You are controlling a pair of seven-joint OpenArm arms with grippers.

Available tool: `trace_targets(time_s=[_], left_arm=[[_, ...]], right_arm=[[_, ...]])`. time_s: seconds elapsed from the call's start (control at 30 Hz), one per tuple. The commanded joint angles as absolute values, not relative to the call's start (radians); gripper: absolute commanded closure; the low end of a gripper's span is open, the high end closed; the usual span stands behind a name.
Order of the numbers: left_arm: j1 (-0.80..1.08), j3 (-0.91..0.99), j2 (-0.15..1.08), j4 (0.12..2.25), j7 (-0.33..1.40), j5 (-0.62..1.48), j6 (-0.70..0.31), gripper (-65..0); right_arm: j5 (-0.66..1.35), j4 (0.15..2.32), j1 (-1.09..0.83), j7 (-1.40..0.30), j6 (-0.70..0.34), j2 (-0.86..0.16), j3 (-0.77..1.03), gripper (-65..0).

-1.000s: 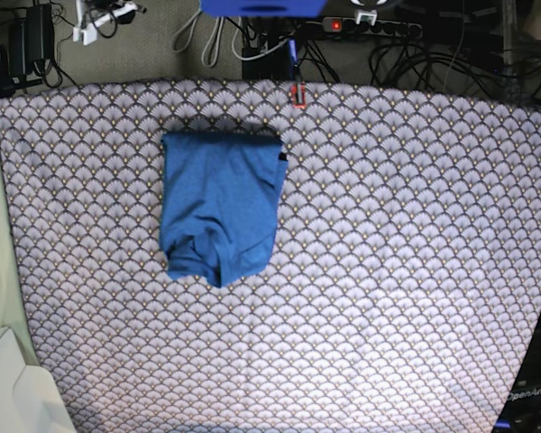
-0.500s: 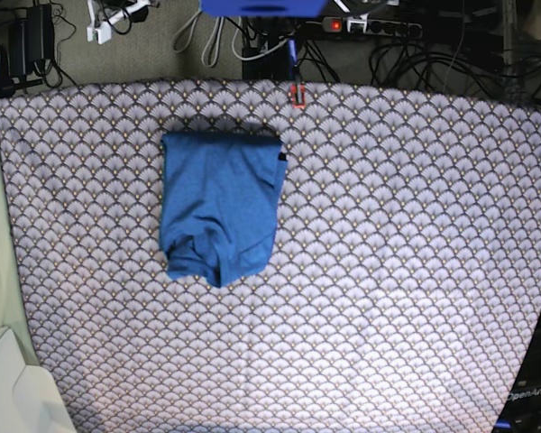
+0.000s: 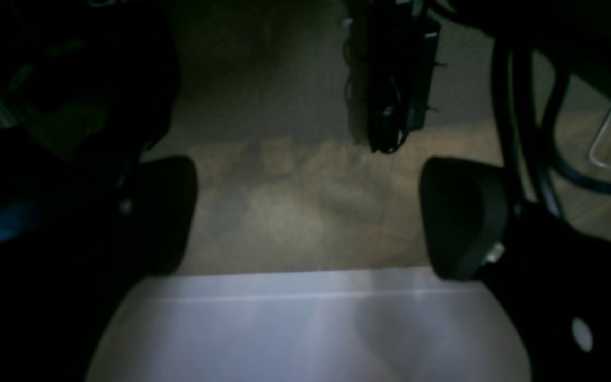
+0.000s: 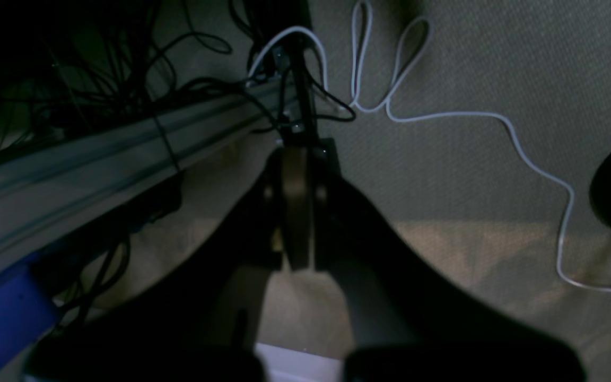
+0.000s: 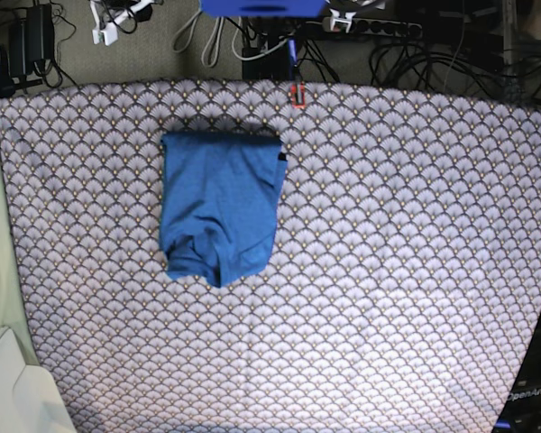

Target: Fold the T-shirt properly

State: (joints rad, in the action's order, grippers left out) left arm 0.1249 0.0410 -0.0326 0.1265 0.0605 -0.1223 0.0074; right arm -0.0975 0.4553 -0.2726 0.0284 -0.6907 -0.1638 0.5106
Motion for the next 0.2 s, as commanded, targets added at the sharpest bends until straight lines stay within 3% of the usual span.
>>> trace_targets(time_s=[0.0, 0.13, 0.17], left_arm=[[0.130, 0.047, -0.031, 0.130, 0.056, -0.108, 0.015, -54.2], [0.130, 0.091, -0.030, 0.139, 0.027, -0.044, 0.113, 0.0], [0.133, 0.087, -0.028, 0.143, 0.001, -0.047, 0.134, 0.0]], right_arm=[[-0.090, 0.461, -0.282, 0.041, -0.698, -0.179, 0.512, 0.0], [-0.090, 0.461, -0.280, 0.036, -0.698, -0.189, 0.512, 0.0], [-0.090, 0.461, -0.280, 0.036, -0.698, -0.189, 0.512, 0.0]])
